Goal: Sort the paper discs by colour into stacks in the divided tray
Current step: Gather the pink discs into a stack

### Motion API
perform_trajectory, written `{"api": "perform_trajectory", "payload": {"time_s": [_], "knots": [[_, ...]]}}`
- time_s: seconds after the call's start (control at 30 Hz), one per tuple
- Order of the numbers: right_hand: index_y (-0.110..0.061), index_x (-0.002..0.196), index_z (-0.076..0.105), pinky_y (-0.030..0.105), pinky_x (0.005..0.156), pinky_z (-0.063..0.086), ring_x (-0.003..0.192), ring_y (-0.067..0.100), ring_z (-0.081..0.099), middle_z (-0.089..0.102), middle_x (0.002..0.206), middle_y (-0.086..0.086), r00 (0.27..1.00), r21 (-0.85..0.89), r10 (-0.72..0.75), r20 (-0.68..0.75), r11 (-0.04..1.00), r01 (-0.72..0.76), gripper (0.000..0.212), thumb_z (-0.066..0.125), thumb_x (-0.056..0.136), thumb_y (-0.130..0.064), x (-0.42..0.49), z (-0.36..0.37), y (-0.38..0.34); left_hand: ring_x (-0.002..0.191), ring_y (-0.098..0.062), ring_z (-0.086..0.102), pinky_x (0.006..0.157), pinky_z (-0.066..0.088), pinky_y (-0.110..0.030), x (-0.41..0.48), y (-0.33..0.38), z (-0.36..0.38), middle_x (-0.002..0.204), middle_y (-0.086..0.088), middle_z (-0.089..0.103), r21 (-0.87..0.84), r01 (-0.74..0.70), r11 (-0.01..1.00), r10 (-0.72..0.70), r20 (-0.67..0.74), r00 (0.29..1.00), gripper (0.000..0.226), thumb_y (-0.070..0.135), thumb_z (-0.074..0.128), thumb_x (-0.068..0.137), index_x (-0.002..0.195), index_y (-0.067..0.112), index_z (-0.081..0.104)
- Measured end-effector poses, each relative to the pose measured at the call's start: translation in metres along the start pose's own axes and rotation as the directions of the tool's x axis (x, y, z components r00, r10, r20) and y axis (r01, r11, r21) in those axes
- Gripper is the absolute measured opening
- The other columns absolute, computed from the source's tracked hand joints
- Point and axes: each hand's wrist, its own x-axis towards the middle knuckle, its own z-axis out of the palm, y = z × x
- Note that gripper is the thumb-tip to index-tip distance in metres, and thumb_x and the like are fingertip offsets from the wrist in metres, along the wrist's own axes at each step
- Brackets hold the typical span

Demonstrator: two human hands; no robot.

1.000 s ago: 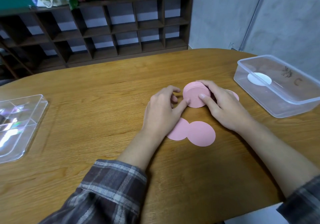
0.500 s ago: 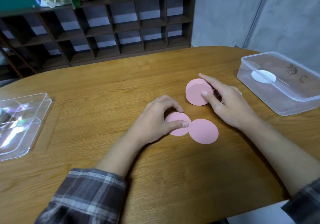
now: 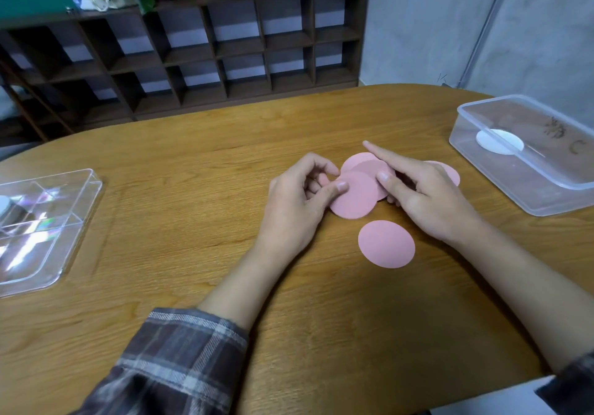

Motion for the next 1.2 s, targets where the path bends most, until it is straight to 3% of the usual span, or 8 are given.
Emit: {"api": "perform_trajectory", "payload": {"time_s": [0.07,0.2,0.33,0.47,0.6,0.8,1.0,1.2], "knots": [[-0.041,0.150,0.048,0.015,0.082,0.044,0.077,0.005,0.057,0.061,0.079,-0.030,1.000,0.044,0.012,0.006,0.999,-0.013,0.047,0.049,0.108,-0.020,-0.001,0.000,-0.002,0.062,-0.015,0.058,0.061,0.049,-0.023,0.001,0.001,0.003,0.075,-0.004,0.063,0.001,-0.016,1.000,0.016,-0.012,1.000,0.015,0.014,0.080,0.091,0.103,0.018,0.072],[-0.045,0.148,0.050,0.022,0.077,0.048,0.078,0.013,0.058,0.062,0.079,-0.001,1.000,0.100,0.024,0.018,0.995,-0.025,0.045,0.043,0.110,-0.021,-0.002,-0.001,-0.007,0.068,-0.020,0.066,0.072,0.056,-0.028,0.004,-0.003,0.007,0.079,-0.002,0.067,0.097,-0.050,0.994,0.052,-0.010,0.999,0.027,0.018,0.077,0.094,0.120,0.020,0.073],[-0.044,0.149,0.049,0.023,0.078,0.048,0.078,0.008,0.058,0.062,0.080,-0.007,0.999,0.099,0.028,0.037,0.995,-0.031,0.045,0.041,0.111,-0.022,-0.002,-0.001,-0.006,0.072,-0.013,0.065,0.076,0.051,-0.019,0.007,-0.005,0.010,0.083,0.001,0.069,0.157,-0.029,0.987,0.033,-0.018,0.999,0.042,0.028,0.077,0.094,0.134,0.022,0.068],[-0.043,0.155,0.039,0.017,0.092,0.042,0.099,-0.009,0.057,0.061,0.105,-0.030,0.998,0.027,0.034,0.061,0.999,-0.036,0.048,0.046,0.108,-0.036,-0.002,0.000,-0.010,0.069,-0.012,0.064,0.070,0.047,-0.018,0.006,-0.002,0.011,0.078,0.003,0.069,0.178,-0.047,0.983,0.050,-0.011,0.999,0.025,0.029,0.077,0.094,0.118,0.021,0.076],[-0.039,0.158,0.034,0.017,0.093,0.042,0.108,0.001,0.058,0.061,0.141,-0.008,0.998,-0.064,0.029,0.050,0.998,-0.026,0.057,0.054,0.105,-0.035,-0.003,0.002,-0.010,0.066,-0.010,0.062,0.066,0.044,-0.012,0.007,-0.001,0.012,0.075,0.003,0.069,0.174,-0.036,0.984,0.041,-0.025,0.999,0.022,0.028,0.077,0.093,0.113,0.019,0.077],[-0.035,0.143,0.051,0.043,0.091,0.053,0.098,0.017,0.064,0.068,0.113,-0.007,0.999,-0.050,0.038,0.035,0.998,-0.036,0.040,0.057,0.104,-0.030,-0.002,0.000,-0.007,0.066,-0.005,0.056,0.067,0.040,-0.009,0.010,0.000,0.016,0.078,0.003,0.067,0.172,-0.054,0.984,0.059,-0.026,0.998,0.023,0.028,0.079,0.092,0.113,0.018,0.077],[-0.038,0.130,0.056,0.049,0.090,0.052,0.092,0.023,0.064,0.069,0.105,-0.006,0.991,-0.026,0.071,-0.110,0.997,-0.074,0.030,0.059,0.102,-0.031,0.002,-0.017,0.006,0.072,-0.009,0.063,0.075,0.050,-0.016,0.016,0.003,0.028,0.085,0.006,0.067,0.157,-0.081,0.984,0.079,0.020,0.997,0.043,0.033,0.075,0.095,0.135,0.022,0.064],[-0.040,0.126,0.056,0.053,0.094,0.054,0.104,0.021,0.063,0.067,0.113,-0.011,0.923,0.060,0.178,-0.342,0.984,-0.168,0.029,0.055,0.098,-0.033,0.004,-0.038,0.028,0.092,-0.008,0.064,0.088,0.052,-0.031,0.025,0.001,0.047,0.097,0.006,0.069,0.257,-0.189,0.948,0.157,0.140,0.978,0.016,0.031,0.068,0.099,0.110,0.021,0.074]]}}
